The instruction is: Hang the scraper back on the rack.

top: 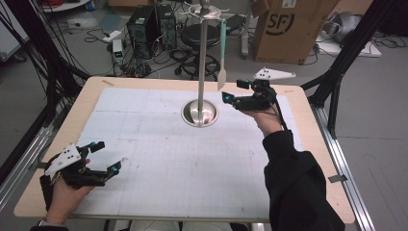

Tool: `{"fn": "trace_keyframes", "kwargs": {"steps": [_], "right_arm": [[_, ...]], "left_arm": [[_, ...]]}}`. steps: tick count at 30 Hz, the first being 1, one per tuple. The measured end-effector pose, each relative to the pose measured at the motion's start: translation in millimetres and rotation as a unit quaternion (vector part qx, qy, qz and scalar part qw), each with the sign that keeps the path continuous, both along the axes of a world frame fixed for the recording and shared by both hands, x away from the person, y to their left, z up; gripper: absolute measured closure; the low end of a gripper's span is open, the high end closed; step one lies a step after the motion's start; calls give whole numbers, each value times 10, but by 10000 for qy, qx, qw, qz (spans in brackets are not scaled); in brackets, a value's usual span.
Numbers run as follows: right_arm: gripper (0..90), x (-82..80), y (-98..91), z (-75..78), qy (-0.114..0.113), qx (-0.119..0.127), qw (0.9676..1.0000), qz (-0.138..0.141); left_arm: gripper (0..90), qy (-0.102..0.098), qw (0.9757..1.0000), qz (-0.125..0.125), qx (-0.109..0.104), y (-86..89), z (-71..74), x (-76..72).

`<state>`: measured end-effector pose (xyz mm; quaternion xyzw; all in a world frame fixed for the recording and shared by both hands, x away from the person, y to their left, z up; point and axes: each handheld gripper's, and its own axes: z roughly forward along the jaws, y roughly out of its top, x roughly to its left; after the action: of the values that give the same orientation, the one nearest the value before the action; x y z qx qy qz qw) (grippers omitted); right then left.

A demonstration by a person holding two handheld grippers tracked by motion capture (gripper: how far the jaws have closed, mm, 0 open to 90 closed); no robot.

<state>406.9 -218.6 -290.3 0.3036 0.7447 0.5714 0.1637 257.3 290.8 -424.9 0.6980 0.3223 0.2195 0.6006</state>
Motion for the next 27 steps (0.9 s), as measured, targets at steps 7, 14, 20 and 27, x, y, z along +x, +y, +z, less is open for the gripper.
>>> {"fn": "trace_keyframes", "kwargs": {"steps": [7,14,20,27], "right_arm": [[1,-214,-183,-309,254,234,9994,-80],[1,-470,-314,-646,93,-41,9999,-124],[1,-702,-413,-813,-174,-221,9995,-136],[1,-947,-641,-961,-289,-77,9990,-319]], "left_arm": [[17,14,9999,-70,-80,-48,-1,54],[17,17,9998,-74,-185,-79,-5,110],[17,21,9998,-69,-206,-97,-15,149],[17,4,9997,-68,-218,-104,-13,163]]}}
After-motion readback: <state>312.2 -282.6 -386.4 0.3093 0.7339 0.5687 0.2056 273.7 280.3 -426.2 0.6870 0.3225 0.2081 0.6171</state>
